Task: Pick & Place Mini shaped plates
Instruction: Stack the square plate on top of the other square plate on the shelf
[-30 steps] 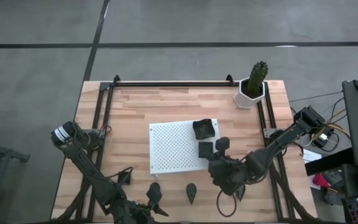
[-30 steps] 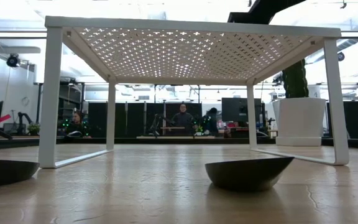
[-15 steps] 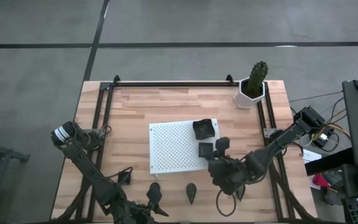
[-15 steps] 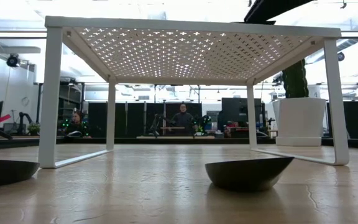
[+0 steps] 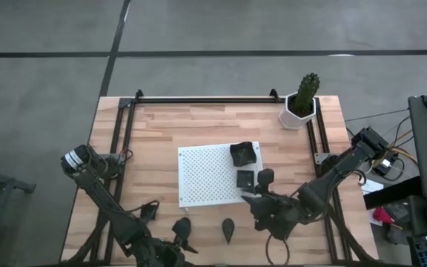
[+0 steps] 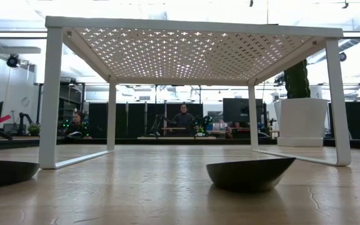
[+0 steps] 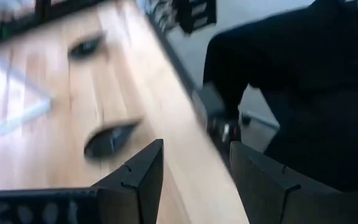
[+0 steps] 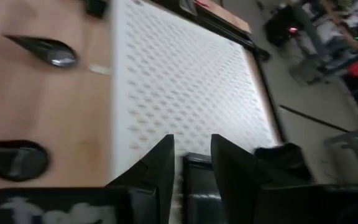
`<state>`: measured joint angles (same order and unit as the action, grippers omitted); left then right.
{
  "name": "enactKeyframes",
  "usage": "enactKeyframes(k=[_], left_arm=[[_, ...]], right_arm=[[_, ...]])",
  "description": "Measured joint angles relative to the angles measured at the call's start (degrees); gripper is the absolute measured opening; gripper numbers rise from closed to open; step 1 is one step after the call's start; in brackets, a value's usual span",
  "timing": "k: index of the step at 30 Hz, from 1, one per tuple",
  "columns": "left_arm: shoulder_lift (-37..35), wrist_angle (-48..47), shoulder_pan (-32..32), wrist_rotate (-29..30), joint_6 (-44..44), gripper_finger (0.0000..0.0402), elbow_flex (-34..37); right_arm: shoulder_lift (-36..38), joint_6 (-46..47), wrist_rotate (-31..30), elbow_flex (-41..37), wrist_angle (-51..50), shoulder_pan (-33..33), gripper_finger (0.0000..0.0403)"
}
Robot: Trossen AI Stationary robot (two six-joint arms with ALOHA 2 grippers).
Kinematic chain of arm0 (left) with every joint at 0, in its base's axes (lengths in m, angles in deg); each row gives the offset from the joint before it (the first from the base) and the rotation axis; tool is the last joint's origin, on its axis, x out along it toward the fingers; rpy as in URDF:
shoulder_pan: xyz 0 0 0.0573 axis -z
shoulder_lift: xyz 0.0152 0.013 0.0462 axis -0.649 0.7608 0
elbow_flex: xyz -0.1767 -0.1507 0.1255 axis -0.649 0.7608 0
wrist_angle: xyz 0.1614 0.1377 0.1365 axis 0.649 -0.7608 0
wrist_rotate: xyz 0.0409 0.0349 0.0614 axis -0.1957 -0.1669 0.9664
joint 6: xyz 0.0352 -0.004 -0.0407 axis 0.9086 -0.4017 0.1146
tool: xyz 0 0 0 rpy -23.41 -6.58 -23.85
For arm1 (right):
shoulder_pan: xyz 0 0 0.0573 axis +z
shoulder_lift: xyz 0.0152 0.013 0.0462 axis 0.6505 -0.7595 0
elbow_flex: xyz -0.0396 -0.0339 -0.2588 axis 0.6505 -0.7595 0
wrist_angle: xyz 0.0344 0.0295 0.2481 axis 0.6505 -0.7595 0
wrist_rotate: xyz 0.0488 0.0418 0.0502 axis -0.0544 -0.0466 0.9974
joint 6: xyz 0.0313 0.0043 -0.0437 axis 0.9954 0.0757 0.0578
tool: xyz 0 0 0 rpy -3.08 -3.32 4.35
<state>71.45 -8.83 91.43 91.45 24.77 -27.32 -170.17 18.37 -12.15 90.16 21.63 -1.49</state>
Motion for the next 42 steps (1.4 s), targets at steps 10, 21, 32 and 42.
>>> enactKeyframes(k=[10, 21, 32, 42], left_arm=[[-0.6, -24.45, 4.39, 0.04, -24.01, 0.0179, -0.49], [-0.6, -43.12, 7.27, -1.32, -43.53, 0.0179, 6.15], [-0.6, -43.05, 7.49, -9.77, -50.92, 0.0179, 14.02], [-0.58, -43.49, 7.49, -10.02, -50.79, 0.0176, 15.42]], right_arm=[[-0.04, -1.34, 1.08, -0.35, 9.35, 4.92, 0.0085], [-0.52, -2.9, 0.9, -0.6, 13.82, 7.29, 0.0072], [-0.83, -3.47, 0.83, -0.85, 14.47, 7.56, 0.0072], [-0.81, -3.88, 0.83, -0.85, 15.49, 7.54, 0.0068]])
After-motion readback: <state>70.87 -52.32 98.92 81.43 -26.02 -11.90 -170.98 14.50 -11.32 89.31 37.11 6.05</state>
